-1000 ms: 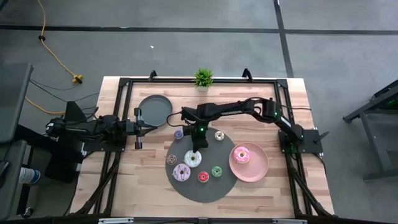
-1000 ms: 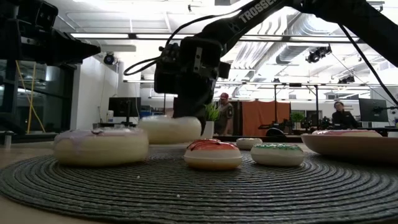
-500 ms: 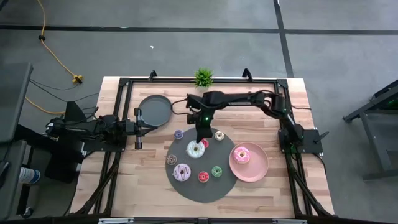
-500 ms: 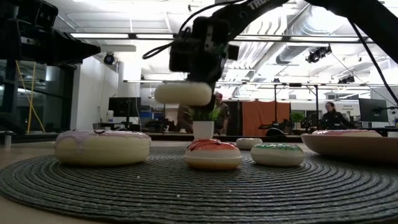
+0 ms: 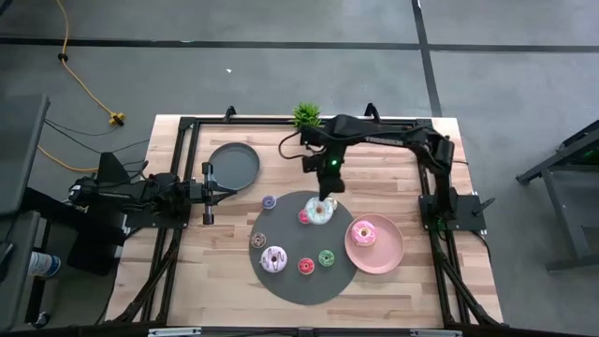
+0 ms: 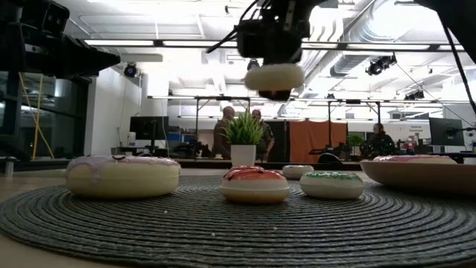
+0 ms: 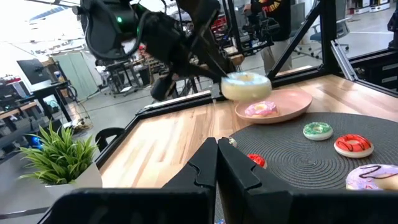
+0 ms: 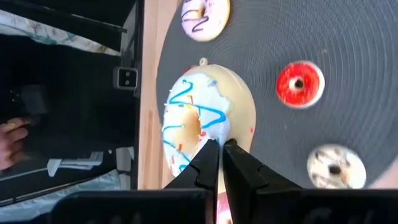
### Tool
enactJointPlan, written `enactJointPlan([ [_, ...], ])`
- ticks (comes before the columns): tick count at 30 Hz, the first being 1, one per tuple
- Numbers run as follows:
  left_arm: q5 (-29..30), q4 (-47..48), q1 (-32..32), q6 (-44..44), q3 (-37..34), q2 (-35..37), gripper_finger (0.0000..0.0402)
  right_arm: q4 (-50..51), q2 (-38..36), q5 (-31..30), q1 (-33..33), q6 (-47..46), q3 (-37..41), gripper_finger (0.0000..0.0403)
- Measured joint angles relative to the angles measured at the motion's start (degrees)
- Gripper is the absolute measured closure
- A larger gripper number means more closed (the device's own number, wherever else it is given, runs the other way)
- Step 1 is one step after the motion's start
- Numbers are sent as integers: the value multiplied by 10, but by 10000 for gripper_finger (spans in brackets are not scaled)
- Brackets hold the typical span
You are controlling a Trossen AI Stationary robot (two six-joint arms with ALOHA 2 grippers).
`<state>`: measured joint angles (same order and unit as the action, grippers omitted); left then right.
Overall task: Pick & Place donuts
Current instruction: Put the big white donut on the pink plate
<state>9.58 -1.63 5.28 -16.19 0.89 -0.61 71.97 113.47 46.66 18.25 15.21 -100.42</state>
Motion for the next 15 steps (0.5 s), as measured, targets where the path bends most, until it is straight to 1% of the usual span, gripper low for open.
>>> enactJointPlan([
  [2, 0, 0, 0, 0, 0, 0, 401, 11, -16, 1, 9, 7, 8, 396],
  [5, 0, 0, 0, 0, 0, 0, 401, -6, -52, 2, 25, 3, 57, 398],
  [7, 0, 0, 0, 0, 0, 0, 401, -33, -81, 2, 34, -7, 105, 397],
  [15, 0, 0, 0, 0, 0, 0, 401, -182, -237, 2, 69, -116, 340, 394],
])
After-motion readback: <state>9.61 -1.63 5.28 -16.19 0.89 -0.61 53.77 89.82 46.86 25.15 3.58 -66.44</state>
